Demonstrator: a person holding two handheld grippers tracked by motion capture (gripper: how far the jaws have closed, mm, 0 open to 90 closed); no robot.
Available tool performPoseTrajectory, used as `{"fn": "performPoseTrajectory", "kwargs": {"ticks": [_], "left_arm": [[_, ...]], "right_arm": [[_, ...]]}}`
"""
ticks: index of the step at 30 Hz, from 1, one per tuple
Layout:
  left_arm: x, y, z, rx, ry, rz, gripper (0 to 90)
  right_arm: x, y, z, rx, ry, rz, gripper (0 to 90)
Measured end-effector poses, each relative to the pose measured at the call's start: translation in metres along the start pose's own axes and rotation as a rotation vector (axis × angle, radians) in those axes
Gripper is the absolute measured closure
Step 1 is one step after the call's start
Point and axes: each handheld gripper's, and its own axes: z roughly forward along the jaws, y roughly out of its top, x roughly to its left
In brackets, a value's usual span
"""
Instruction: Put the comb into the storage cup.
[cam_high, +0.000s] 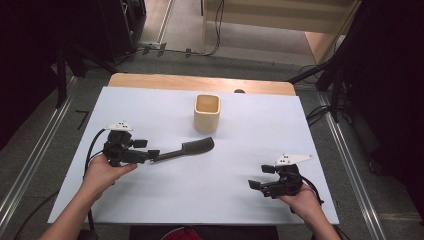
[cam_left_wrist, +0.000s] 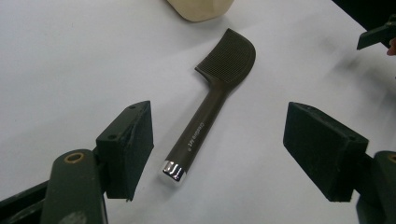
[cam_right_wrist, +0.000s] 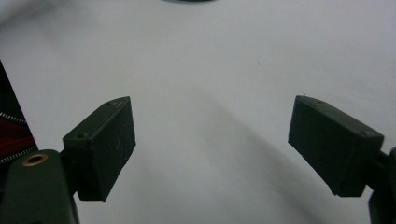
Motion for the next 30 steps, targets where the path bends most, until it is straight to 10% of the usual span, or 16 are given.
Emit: {"fn": "performPoseTrajectory", "kwargs": {"ticks": [30], "left_arm": [[0.019,0.020,0.031,0.056,0.030,0.000,29.8]], "right_arm": [[-0.001,0.000,-0.001,-0.007,0.003,0.010,13.4]]}}
